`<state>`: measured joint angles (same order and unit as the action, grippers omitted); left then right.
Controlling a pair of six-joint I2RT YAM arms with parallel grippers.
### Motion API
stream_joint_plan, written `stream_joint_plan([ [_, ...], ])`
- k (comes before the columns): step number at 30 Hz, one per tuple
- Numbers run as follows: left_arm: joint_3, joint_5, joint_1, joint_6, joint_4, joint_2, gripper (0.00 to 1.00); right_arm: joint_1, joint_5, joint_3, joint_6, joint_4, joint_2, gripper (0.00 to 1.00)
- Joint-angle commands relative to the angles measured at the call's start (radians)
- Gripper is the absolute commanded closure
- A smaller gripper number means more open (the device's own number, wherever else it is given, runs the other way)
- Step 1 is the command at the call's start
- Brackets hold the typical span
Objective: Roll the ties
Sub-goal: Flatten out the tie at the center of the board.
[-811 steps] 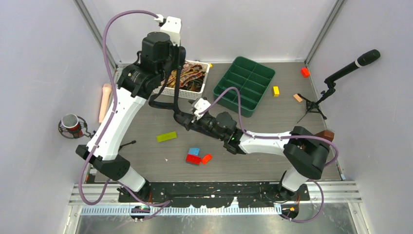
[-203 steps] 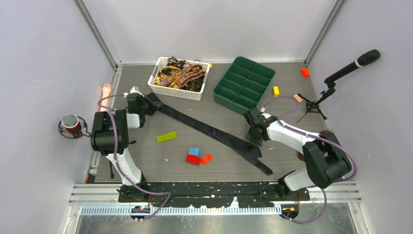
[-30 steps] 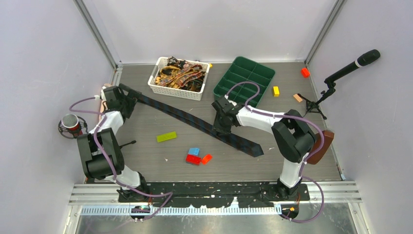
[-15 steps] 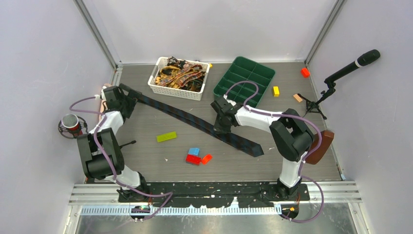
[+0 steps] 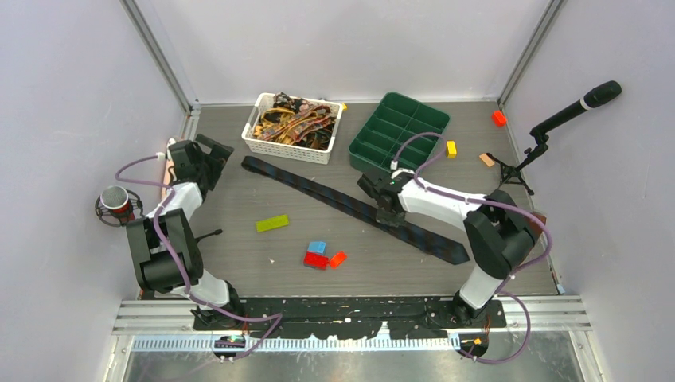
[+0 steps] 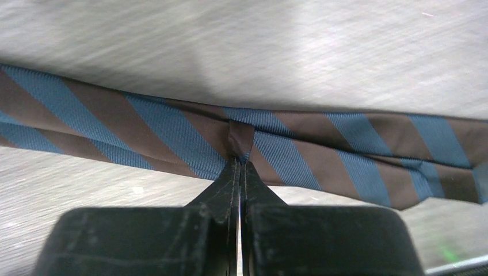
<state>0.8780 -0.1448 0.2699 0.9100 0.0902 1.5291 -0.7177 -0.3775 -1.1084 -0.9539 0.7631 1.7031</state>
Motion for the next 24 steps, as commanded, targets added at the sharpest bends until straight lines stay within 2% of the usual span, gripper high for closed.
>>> stream_joint_plan([
  [1,-0.001,-0.026,-0.002,0.008,0.069,0.005,0.00,0.004,-0.174,0.080,-0.094,0.138,-0.117,1.00],
  [9,0.002,-0.013,-0.002,0.013,0.065,0.009,0.00,0.061,-0.271,0.137,-0.230,0.347,-0.246,1.00],
  [16,-0.002,-0.010,0.000,-0.007,0.055,0.002,0.00,0.121,-0.268,0.185,-0.288,0.408,-0.330,1.00],
  [24,-0.006,-0.008,-0.001,-0.011,0.053,-0.007,0.00,0.146,-0.233,0.211,-0.280,0.446,-0.378,1.00],
])
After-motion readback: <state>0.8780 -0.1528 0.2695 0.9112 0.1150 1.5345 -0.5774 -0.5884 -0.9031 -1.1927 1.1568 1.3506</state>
